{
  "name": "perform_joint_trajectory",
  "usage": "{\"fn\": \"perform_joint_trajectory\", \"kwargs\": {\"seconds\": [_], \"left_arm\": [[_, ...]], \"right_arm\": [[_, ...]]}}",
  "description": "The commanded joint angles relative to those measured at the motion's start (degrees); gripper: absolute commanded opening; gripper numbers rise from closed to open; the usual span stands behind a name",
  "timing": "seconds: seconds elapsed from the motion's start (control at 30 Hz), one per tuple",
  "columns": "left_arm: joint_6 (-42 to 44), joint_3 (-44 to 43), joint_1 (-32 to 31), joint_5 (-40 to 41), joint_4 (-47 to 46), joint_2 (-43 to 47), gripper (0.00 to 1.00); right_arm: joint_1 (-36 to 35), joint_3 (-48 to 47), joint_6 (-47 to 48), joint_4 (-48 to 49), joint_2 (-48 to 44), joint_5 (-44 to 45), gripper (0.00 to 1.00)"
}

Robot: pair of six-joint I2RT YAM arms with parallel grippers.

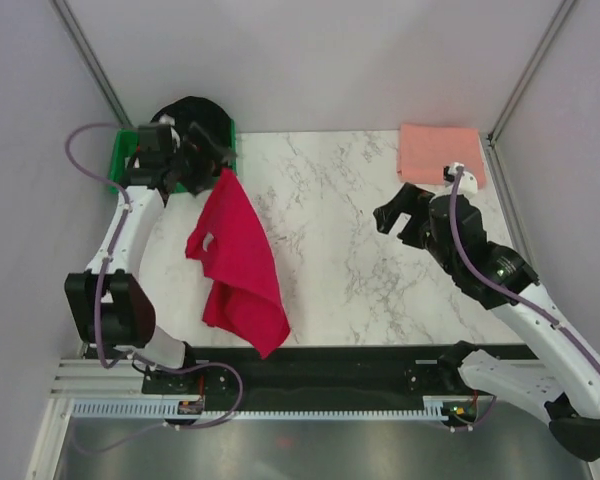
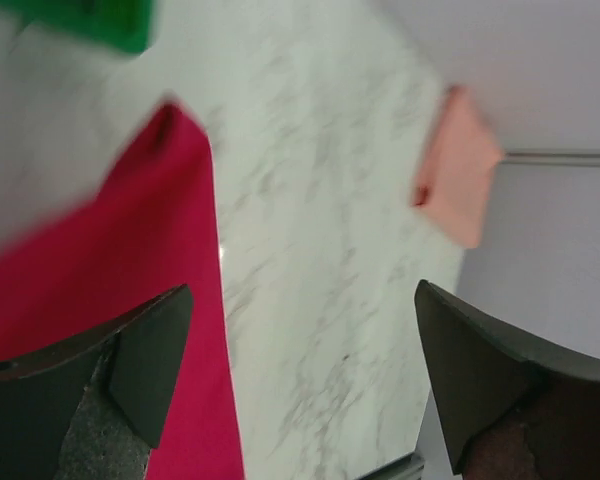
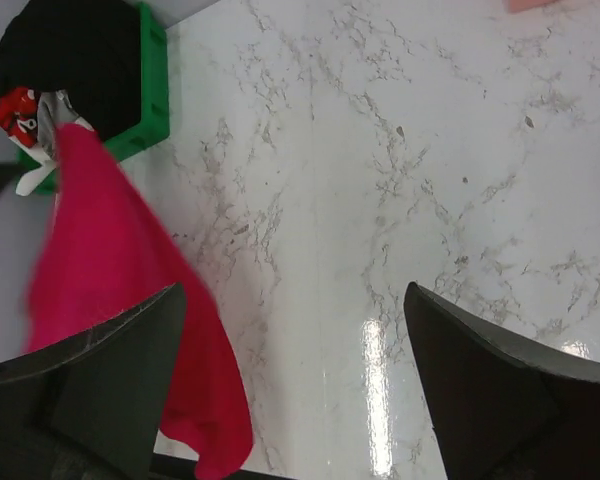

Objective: Fold and stack the t-shirts
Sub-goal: Move the tshirt to the center of the board, then flatten the tshirt out

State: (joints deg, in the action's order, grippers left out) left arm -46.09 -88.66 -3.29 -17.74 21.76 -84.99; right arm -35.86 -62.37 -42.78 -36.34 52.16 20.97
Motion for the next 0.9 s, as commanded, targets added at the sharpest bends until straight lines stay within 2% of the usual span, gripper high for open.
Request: {"fn": "perform_joint_trajectory", "kwargs": {"seconds": [0.0, 0.13, 0.23, 0.27, 0.33, 0.4, 0.43, 0.47, 0.53, 0.6, 0.63, 0.7, 0.73, 0.83, 0.87], "left_arm": [[0.4, 8.8, 4.9, -7.0, 8.0, 2.6, 1.00], [8.3, 9.3, 5.2, -2.2, 15.7, 6.1, 1.00], [17.1, 9.5, 4.1, 7.1, 21.5, 11.8, 0.99], [18.9, 10.1, 4.0, 10.3, 23.0, 14.4, 0.96], [22.3, 11.8, 1.6, 11.5, 24.7, 17.7, 0.85], [22.4, 16.6, -1.8, 13.2, 26.5, 22.7, 0.82], [21.7, 18.3, -7.7, 14.7, 27.2, 24.1, 0.79], [20.3, 22.0, -11.1, 17.5, 28.0, 25.4, 0.77], [15.1, 26.1, -19.6, 17.6, 29.9, 27.5, 0.73], [8.9, 31.9, -25.1, 19.2, 30.1, 28.1, 0.70], [6.9, 33.4, -30.9, 19.6, 30.1, 28.0, 0.68], [1.5, 36.8, -36.9, 22.4, 30.4, 26.8, 0.65], [-0.2, 37.9, -41.9, 22.7, 30.4, 25.7, 0.62], [-6.5, 41.9, -49.5, 24.0, 31.1, 23.8, 0.54], [-9.3, 44.3, -50.7, 24.3, 31.2, 24.0, 0.53]], "right_arm": [[-0.1, -1.4, 0.7, -12.2, 5.4, -2.1, 0.98], [-1.9, 5.6, -1.9, -7.7, 6.7, -8.8, 0.98], [-8.1, 12.5, -4.3, -1.6, 7.6, -11.0, 0.97], [-12.8, 13.2, -5.8, 0.5, 8.4, -9.7, 0.98], [-17.0, 13.9, -7.3, 1.4, 11.9, -7.9, 0.98], [-19.8, 14.6, -9.2, 2.1, 14.4, -6.5, 0.98], [-19.8, 14.7, -9.8, 1.9, 15.7, -5.8, 0.98], [-19.9, 15.3, -10.3, 1.7, 15.7, -4.7, 0.98], [-19.7, 15.9, -12.5, 0.6, 13.5, -0.1, 0.98], [-17.9, 16.4, -12.8, 0.4, 11.3, 0.9, 0.98], [-17.1, 16.8, -12.5, 0.5, 9.5, 0.8, 0.98], [-15.4, 16.9, -11.6, 0.0, 8.5, 0.3, 0.98], [-15.0, 16.8, -11.2, -1.1, 8.1, 0.0, 0.98], [-14.6, 17.5, -11.4, -2.8, 7.3, -0.1, 0.98], [-14.5, 18.0, -11.7, -2.9, 6.8, -0.2, 0.98]]}}
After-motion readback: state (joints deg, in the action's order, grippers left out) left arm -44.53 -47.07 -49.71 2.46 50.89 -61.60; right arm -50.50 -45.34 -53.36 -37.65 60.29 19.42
